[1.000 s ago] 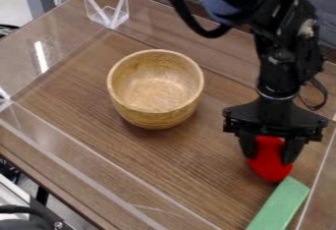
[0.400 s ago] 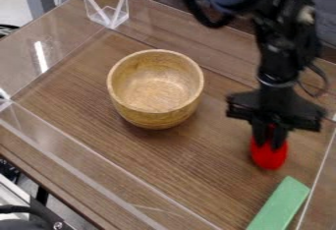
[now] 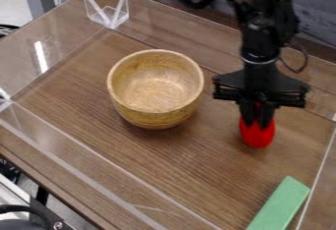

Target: Move the red fruit to the left

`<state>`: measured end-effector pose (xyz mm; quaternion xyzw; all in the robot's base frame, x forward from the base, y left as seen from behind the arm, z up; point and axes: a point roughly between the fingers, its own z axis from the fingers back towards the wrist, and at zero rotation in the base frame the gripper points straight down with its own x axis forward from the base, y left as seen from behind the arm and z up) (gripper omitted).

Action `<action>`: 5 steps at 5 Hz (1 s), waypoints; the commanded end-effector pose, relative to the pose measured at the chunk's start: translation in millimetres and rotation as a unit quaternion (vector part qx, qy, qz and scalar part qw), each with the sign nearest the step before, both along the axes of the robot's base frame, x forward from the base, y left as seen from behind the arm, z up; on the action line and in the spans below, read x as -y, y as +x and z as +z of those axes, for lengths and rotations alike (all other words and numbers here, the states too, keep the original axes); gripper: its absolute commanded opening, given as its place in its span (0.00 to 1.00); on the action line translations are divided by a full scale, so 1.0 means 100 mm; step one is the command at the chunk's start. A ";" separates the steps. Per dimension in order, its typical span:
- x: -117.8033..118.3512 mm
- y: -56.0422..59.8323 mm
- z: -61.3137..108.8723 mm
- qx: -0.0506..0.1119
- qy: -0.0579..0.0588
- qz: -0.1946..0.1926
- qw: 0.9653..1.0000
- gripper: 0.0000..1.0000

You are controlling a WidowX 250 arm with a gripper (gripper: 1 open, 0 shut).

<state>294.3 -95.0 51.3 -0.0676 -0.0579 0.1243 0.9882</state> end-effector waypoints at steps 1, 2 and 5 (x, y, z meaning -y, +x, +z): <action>0.10 0.13 0.13 0.022 0.001 0.008 1.000 1.00; 0.08 0.16 0.14 0.021 0.007 0.021 1.000 1.00; 0.08 0.19 0.08 0.016 0.013 0.018 1.000 1.00</action>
